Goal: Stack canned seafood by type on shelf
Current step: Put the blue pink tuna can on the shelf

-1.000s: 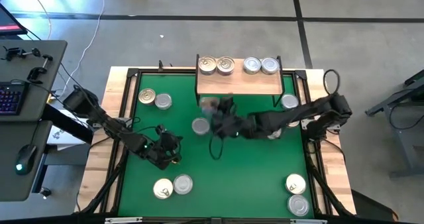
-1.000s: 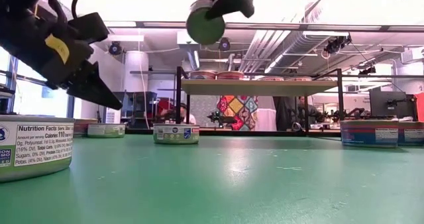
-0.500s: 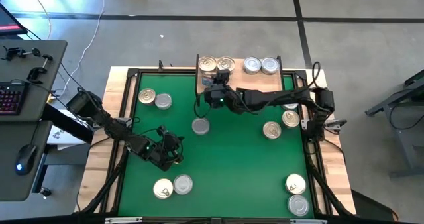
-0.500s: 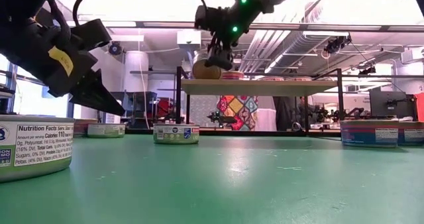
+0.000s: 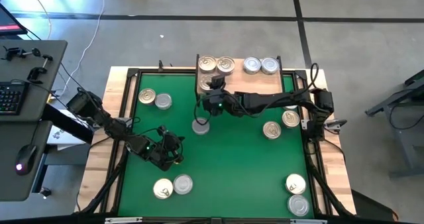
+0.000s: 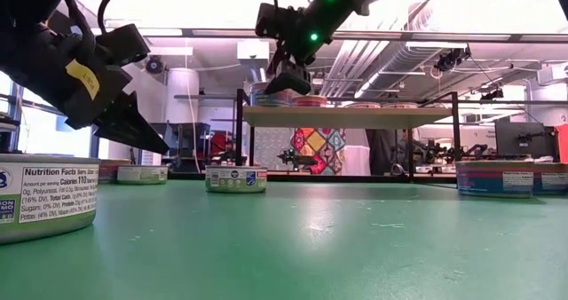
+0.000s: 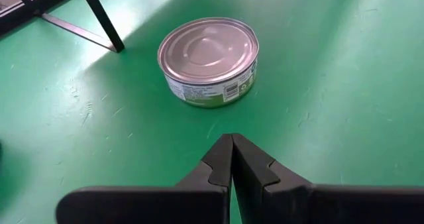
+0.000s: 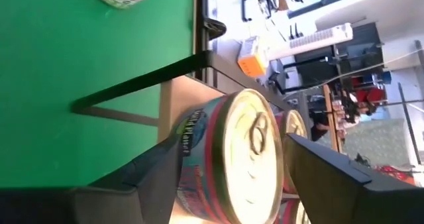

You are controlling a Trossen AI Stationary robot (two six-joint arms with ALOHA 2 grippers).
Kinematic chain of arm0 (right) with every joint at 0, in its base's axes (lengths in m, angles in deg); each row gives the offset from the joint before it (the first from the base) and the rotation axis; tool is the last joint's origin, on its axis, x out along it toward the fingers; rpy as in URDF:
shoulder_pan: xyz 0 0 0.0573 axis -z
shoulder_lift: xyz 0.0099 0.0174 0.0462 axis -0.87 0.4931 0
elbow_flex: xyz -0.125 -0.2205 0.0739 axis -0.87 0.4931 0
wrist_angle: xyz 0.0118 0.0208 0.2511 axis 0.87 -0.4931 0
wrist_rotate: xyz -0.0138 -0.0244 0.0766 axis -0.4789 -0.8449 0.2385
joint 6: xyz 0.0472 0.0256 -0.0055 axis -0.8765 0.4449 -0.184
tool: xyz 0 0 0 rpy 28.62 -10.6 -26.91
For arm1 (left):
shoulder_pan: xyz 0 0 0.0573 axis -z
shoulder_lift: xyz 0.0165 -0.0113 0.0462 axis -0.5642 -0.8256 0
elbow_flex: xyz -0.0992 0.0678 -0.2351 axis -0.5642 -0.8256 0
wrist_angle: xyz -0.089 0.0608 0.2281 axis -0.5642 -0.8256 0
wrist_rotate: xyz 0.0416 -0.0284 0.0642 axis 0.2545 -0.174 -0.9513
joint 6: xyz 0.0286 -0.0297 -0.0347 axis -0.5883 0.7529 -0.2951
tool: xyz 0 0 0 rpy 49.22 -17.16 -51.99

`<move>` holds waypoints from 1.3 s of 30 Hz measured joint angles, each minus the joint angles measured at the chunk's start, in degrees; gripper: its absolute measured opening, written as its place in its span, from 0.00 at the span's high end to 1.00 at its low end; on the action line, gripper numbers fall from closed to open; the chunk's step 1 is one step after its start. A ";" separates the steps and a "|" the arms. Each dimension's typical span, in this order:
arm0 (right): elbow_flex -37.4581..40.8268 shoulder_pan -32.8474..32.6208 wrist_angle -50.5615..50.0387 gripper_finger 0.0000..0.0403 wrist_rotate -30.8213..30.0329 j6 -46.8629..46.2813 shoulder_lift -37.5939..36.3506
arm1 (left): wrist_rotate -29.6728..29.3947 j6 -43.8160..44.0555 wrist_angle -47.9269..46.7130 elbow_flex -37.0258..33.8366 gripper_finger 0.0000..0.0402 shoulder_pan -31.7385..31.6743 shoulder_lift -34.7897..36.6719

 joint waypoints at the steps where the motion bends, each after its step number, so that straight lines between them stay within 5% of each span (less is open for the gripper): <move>1: 0.00 0.00 -0.09 0.36 0.09 -0.03 0.00 | 0.00 0.00 0.00 0.00 1.00 0.00 0.00; 9: 0.00 0.08 -2.62 0.37 4.07 -2.76 -4.18 | 0.00 0.00 0.04 0.00 1.00 0.00 0.00; 15: 0.00 3.06 -12.22 0.49 21.82 -12.88 -10.29 | 0.00 0.00 0.09 0.00 1.00 0.00 0.00; 21: 0.00 6.76 -19.11 0.75 38.77 -19.55 -11.03 | 0.00 -0.02 0.11 0.00 1.00 0.00 0.00; 27: 0.00 8.73 -17.14 0.98 36.34 -21.02 -8.07 | -0.17 -0.02 0.11 0.00 1.00 0.00 0.00; 39: 0.00 10.78 -12.04 0.97 34.81 -23.12 -5.22 | -0.22 -0.02 0.17 -0.02 1.00 0.00 0.00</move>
